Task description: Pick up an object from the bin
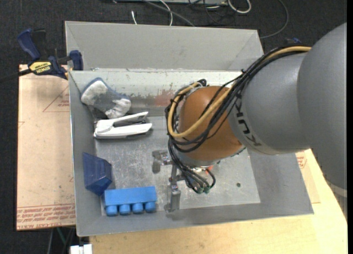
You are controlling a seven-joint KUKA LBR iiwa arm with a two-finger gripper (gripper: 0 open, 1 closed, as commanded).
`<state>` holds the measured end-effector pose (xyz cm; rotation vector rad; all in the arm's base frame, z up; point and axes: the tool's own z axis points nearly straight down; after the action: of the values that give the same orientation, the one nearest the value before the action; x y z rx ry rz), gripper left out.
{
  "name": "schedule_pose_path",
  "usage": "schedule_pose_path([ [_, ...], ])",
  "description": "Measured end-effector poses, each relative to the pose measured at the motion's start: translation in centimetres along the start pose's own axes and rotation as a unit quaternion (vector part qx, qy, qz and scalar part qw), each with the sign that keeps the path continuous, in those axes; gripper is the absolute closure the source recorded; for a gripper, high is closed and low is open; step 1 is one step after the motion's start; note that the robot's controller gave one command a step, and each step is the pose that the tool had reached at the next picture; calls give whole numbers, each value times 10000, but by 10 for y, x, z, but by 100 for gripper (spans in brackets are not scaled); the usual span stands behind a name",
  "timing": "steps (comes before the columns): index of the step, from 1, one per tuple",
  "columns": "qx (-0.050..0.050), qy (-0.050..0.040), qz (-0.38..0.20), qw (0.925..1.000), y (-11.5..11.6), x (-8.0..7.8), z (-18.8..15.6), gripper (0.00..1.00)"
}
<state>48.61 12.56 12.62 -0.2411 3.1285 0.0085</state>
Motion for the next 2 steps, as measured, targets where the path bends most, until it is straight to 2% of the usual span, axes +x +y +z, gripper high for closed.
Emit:
schedule_pose_path([
  [1, 3, 16, -913, 9958, 55, -26, 55, 0],
  [2, -3, 3, -943, 9955, 57, -27, 56, 0],
])
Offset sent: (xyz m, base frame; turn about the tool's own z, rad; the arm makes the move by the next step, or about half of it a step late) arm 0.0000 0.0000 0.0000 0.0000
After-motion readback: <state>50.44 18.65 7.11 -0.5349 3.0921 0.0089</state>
